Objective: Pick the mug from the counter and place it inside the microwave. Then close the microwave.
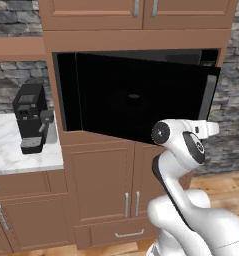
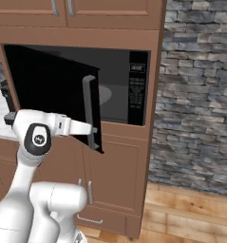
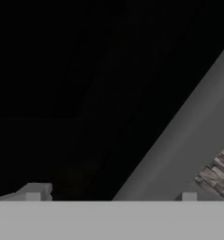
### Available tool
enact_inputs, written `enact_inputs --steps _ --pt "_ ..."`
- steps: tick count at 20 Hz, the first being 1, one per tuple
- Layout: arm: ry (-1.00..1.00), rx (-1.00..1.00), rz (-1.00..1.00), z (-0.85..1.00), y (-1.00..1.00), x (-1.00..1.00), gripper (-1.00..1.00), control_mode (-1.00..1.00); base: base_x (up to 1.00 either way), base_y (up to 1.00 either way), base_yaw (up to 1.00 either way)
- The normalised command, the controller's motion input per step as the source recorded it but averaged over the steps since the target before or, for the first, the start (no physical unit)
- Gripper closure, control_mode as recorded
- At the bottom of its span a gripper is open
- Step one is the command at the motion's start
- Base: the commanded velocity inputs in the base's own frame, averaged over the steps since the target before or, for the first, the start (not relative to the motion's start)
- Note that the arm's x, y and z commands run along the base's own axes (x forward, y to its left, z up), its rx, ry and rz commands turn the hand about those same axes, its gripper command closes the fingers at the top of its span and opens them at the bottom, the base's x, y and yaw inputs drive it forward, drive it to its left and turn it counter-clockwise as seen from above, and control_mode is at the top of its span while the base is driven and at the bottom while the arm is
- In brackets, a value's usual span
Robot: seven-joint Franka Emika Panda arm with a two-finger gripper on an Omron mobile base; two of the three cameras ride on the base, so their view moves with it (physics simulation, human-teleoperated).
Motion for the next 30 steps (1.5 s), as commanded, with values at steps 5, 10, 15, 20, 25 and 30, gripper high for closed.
enact_inputs --steps 5,10,15,20,25,30 --pt "-0.06 0.0 0.0 0.0 -0.23 0.42 -1.0 -1.0 0.0 0.0 0.0" --pt "-0.08 0.0 0.0 0.0 -0.16 0.35 -1.0 -1.0 0.0 0.0 0.0" --pt "-0.07 0.0 0.0 0.0 -0.07 0.32 -1.0 -1.0 0.0 0.0 0.0" --pt "-0.04 0.0 0.0 0.11 -0.1 0.35 -1.0 -1.0 0.0 0.0 0.0" --pt "-0.01 0.0 0.0 0.26 -0.15 0.34 -1.0 -1.0 0.0 0.0 0.0" --pt "-0.02 0.01 0.0 0.41 -0.09 0.1 -1.0 -1.0 0.0 0.0 0.0"
